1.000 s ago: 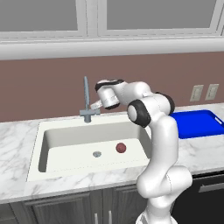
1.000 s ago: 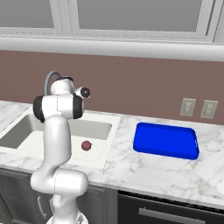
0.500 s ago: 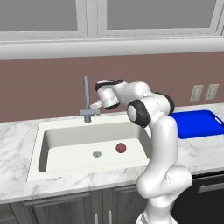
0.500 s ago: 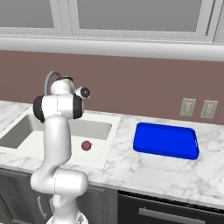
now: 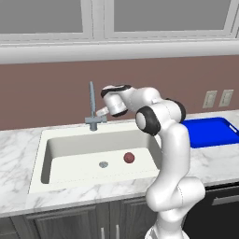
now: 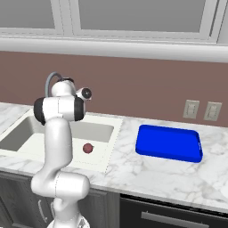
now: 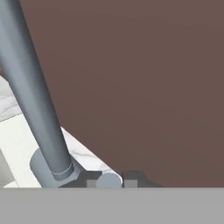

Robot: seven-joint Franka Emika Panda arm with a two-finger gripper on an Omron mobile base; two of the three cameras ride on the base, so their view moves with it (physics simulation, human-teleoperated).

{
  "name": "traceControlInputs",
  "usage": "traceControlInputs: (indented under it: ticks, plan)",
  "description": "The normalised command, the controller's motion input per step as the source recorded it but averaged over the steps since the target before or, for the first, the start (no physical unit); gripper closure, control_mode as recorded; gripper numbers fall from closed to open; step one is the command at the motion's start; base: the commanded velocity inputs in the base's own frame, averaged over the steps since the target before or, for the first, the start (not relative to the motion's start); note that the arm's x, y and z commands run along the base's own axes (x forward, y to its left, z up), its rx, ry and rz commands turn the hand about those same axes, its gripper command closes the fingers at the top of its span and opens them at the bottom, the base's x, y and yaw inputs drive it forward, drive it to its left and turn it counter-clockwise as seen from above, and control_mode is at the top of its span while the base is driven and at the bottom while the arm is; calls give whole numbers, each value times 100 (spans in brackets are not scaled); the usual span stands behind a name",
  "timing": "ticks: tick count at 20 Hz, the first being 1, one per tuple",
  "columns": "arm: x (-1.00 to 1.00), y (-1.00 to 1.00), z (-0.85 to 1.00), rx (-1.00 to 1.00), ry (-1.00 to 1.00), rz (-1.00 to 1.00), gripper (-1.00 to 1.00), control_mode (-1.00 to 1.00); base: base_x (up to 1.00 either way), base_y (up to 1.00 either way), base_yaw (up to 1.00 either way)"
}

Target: Pick up all produce items and place them in the sink. Turn on the sink faucet to wash them. Then turn the sink off and put them in the tray.

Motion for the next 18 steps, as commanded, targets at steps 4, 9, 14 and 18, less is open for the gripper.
traceControlInputs:
  ticks: [4,9,14,18]
  plan:
    - [0,-10,-21,6,0,-5,100,-100,0,0,0]
    - [0,-31,-27,11,1,-5,100,-100,0,0,0]
    - [0,-36,-31,12,1,-5,100,-100,0,0,0]
    - [-18,-27,-33,5,7,-8,100,-100,0,0,0]
